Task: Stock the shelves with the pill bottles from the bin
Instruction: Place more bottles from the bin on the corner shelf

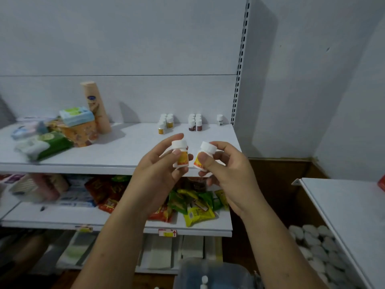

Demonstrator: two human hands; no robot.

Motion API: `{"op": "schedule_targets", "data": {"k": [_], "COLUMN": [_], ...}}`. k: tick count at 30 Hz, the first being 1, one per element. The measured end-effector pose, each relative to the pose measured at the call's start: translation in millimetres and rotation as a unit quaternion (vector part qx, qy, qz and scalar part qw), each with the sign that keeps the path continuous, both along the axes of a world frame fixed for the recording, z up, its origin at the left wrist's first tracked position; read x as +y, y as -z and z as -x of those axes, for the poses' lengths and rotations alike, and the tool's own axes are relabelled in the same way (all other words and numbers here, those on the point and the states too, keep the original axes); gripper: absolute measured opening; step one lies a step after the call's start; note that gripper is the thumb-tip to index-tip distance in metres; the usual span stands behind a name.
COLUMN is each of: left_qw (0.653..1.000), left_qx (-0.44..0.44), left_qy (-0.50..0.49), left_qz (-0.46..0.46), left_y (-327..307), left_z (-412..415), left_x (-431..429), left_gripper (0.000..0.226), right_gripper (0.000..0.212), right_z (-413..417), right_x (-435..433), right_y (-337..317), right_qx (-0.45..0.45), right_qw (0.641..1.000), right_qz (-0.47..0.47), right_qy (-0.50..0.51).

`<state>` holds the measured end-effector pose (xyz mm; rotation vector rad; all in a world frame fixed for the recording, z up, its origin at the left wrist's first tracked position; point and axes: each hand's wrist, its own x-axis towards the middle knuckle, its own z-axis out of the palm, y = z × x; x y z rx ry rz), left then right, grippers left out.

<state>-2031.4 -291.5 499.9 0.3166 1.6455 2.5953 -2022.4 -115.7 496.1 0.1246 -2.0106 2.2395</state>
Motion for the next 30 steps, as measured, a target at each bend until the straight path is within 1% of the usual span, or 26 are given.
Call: {"op": "schedule_targets", "data": {"k": [2, 4, 6, 8, 10, 12, 16, 21, 24, 27, 30], "left_qw": [0.998, 0.992, 0.977, 0.947, 0.908, 0.888, 0.871, 0.882, 0.877, 0.884, 0.882], "left_qx": [0.007, 0.023, 0.050, 0.083, 0.105, 0.104, 0.088, 0.084, 0.099, 0.093, 0.092], "left_qy": [-0.035, -0.060, -0.083, -0.114, -0.146, -0.150, -0.127, -0.104, -0.118, -0.133, -0.151], "left_qz": [0.048, 0.109, 0.190, 0.288, 0.379, 0.421, 0.466, 0.451, 0.455, 0.439, 0.437], "left_y": [6.3, 15.4, 27.1, 40.6, 53.2, 65.4, 89.9, 104.3, 107.7, 110.0, 112.7], "left_z": [16.4, 38.4, 67.7, 105.9, 148.8, 191.8, 260.2, 305.6, 318.4, 321.8, 326.2], "left_x": [-18.9, -38.9, -58.7, -76.0, -87.8, -93.8, -100.0, -106.5, -106.8, -105.1, -101.3], "left_gripper": [0.035, 0.035, 0.036, 0.035, 0.034, 0.035, 0.035, 0.035, 0.032, 0.025, 0.027], "right_gripper": [0.038, 0.034, 0.032, 0.033, 0.036, 0.038, 0.037, 0.032, 0.031, 0.030, 0.029], "right_z": [19.5, 45.9, 80.9, 122.9, 166.7, 208.2, 280.7, 349.3, 376.1, 388.8, 392.7], "right_x": [-14.0, -28.1, -41.2, -52.0, -61.3, -71.1, -93.4, -113.3, -119.9, -125.1, -127.1], "right_y": [7.5, 18.6, 32.4, 48.1, 61.8, 71.9, 85.6, 100.9, 103.0, 102.4, 103.2], "right_qx": [0.010, 0.019, 0.020, 0.010, -0.007, -0.015, -0.018, -0.046, -0.055, -0.064, -0.073], "right_qw": [1.000, 0.997, 0.992, 0.987, 0.982, 0.976, 0.968, 0.960, 0.957, 0.964, 0.967], "right_qz": [-0.027, -0.067, -0.115, -0.147, -0.173, -0.193, -0.218, -0.240, -0.252, -0.235, -0.228], "right_qy": [0.007, 0.023, 0.046, 0.066, 0.081, 0.097, 0.127, 0.138, 0.131, 0.104, 0.084]}}
